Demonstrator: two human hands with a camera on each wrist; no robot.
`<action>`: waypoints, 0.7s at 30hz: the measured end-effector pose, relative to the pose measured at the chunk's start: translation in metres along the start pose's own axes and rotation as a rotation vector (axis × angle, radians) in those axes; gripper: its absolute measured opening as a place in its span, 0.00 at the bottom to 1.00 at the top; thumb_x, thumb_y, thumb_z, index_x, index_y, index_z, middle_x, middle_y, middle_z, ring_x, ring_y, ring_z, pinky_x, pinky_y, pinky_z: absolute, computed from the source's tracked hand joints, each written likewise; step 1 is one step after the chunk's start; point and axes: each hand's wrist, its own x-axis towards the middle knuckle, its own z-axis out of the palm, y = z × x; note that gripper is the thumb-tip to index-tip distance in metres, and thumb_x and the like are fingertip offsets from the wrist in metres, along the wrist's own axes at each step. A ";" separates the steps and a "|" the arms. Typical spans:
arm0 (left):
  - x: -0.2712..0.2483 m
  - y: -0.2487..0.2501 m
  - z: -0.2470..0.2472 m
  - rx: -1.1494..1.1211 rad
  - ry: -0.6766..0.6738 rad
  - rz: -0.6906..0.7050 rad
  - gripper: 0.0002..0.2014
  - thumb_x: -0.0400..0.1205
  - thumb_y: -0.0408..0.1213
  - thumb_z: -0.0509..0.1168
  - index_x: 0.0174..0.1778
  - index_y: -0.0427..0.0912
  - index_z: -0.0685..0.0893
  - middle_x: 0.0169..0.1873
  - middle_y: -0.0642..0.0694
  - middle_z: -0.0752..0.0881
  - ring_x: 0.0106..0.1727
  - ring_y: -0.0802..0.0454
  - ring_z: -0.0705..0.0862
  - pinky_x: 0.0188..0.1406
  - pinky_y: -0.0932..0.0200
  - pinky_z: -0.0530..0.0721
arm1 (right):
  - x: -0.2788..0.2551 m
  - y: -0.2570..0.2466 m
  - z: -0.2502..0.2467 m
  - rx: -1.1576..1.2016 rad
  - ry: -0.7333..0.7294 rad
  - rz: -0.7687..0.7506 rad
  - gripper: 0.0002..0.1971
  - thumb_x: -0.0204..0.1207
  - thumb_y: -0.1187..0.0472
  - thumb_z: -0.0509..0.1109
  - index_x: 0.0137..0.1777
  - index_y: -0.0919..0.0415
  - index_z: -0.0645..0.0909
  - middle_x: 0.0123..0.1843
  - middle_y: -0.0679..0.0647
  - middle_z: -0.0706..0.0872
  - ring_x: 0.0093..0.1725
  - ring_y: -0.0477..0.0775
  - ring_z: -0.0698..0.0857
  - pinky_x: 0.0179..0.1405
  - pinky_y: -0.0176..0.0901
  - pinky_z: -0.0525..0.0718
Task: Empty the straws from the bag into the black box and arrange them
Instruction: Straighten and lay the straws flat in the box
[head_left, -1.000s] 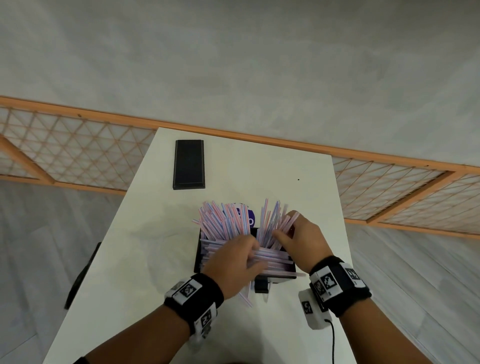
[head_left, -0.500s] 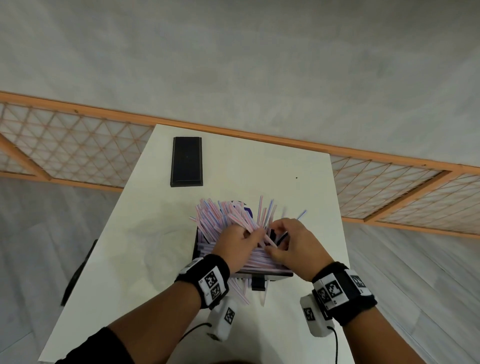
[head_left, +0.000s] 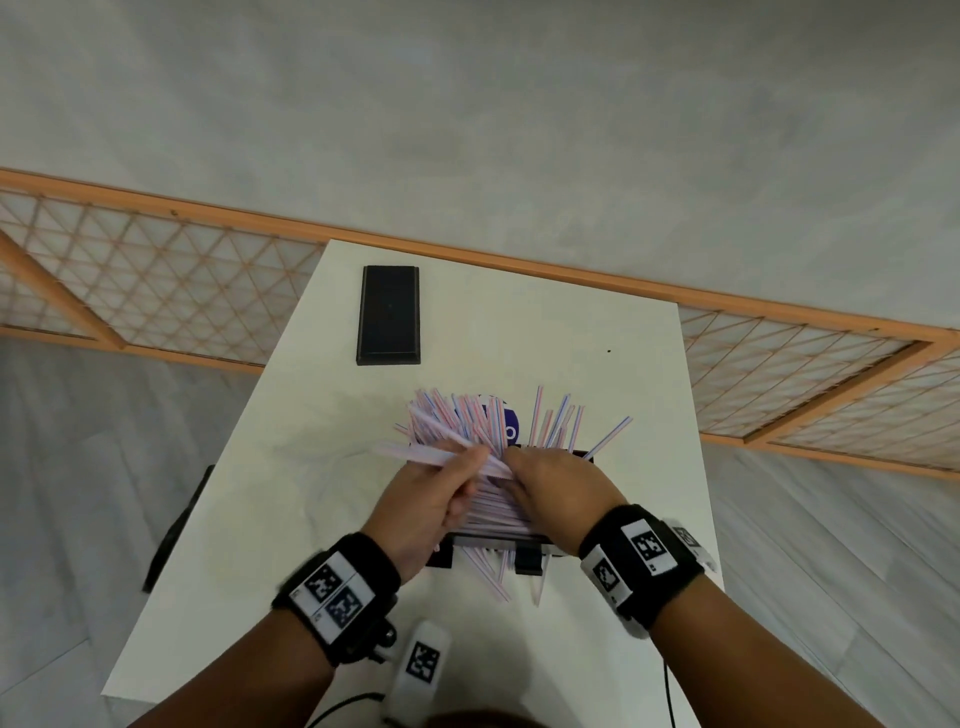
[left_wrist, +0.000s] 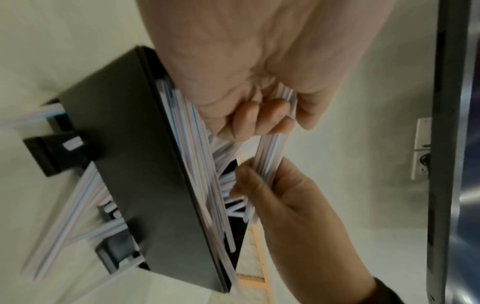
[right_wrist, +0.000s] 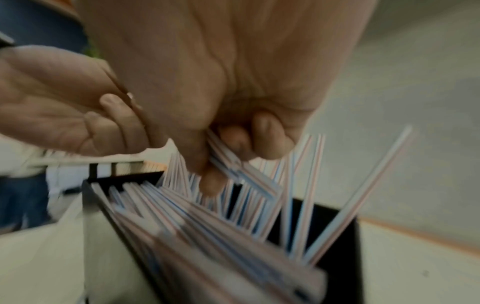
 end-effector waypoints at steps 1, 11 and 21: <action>-0.002 0.001 -0.008 -0.009 0.027 -0.007 0.11 0.84 0.44 0.72 0.45 0.40 0.81 0.29 0.47 0.74 0.24 0.55 0.65 0.23 0.61 0.59 | 0.000 0.001 -0.002 -0.063 -0.048 0.007 0.06 0.87 0.55 0.58 0.56 0.53 0.76 0.49 0.55 0.87 0.49 0.62 0.85 0.40 0.51 0.79; -0.009 0.001 -0.049 0.764 0.191 -0.004 0.37 0.69 0.69 0.77 0.67 0.52 0.77 0.59 0.58 0.83 0.57 0.60 0.84 0.48 0.62 0.80 | -0.002 0.011 0.010 -0.066 -0.144 0.011 0.17 0.82 0.45 0.66 0.65 0.54 0.80 0.58 0.54 0.81 0.57 0.58 0.82 0.56 0.52 0.83; -0.011 -0.007 -0.046 1.021 0.127 0.150 0.22 0.80 0.63 0.71 0.61 0.56 0.75 0.48 0.52 0.87 0.46 0.54 0.87 0.48 0.49 0.88 | -0.018 0.021 0.011 0.171 0.006 0.105 0.11 0.84 0.45 0.65 0.54 0.49 0.83 0.51 0.46 0.83 0.50 0.49 0.82 0.51 0.48 0.84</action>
